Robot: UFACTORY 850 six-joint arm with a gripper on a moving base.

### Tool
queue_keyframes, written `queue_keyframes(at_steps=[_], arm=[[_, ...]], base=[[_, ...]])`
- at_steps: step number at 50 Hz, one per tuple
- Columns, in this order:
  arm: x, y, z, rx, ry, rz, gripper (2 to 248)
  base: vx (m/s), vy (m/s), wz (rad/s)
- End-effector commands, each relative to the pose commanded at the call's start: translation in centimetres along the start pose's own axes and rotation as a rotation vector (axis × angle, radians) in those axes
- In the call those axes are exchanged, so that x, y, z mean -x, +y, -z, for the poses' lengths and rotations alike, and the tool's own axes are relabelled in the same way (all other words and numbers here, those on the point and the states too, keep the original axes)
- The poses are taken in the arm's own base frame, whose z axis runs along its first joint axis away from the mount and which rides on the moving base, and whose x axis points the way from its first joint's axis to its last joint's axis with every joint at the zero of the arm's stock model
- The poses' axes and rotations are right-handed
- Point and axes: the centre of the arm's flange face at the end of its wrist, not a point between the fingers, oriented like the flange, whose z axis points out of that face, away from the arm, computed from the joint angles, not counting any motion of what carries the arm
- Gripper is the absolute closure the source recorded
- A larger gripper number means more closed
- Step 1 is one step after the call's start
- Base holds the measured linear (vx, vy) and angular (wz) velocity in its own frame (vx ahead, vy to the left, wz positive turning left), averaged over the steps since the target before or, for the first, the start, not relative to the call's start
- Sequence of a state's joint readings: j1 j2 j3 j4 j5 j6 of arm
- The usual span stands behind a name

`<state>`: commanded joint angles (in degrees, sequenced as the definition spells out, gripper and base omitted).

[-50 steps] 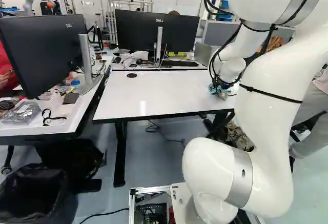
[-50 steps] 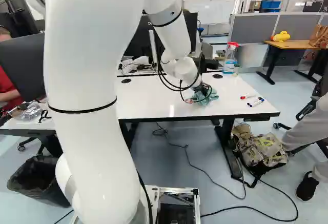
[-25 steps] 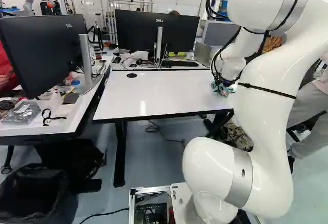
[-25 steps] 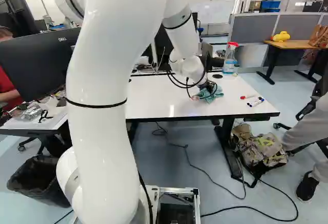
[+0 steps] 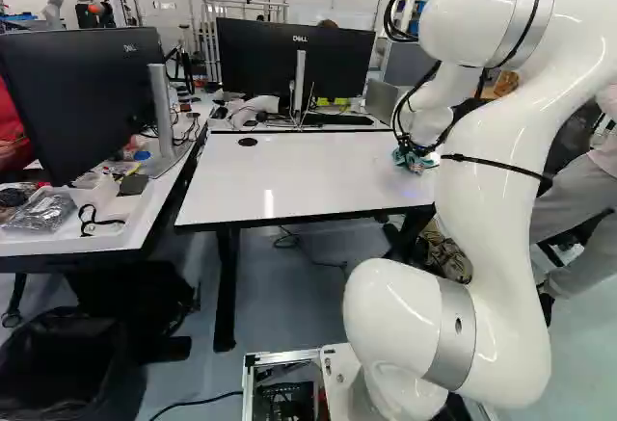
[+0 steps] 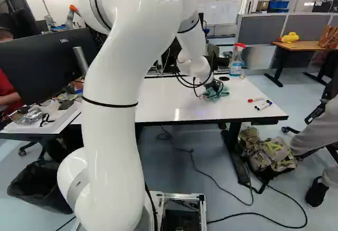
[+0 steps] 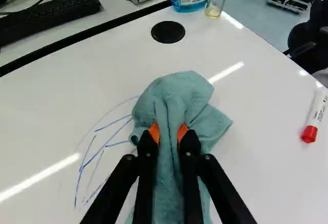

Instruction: Clean the table with the green towel

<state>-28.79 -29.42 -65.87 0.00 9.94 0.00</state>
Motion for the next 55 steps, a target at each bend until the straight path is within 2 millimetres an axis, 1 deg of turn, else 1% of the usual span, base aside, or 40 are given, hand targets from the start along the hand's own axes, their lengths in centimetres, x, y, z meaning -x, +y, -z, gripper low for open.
queue_keyframes(at_steps=[11, 30, 41, 55], arm=[[-1.0, -1.1, -1.3, -0.012, 0.013, 0.012, 195], [-2.0, -4.2, -2.7, -0.046, 0.027, 0.043, 195], [-1.7, -5.9, -2.3, -0.065, 0.024, 0.061, 195], [-0.5, -7.4, -0.7, -0.084, 0.009, 0.08, 195]], base=[[0.0, 0.0, 0.0], [0.0, 0.0, 0.0], [0.0, 0.0, 0.0], [0.0, 0.0, 0.0]])
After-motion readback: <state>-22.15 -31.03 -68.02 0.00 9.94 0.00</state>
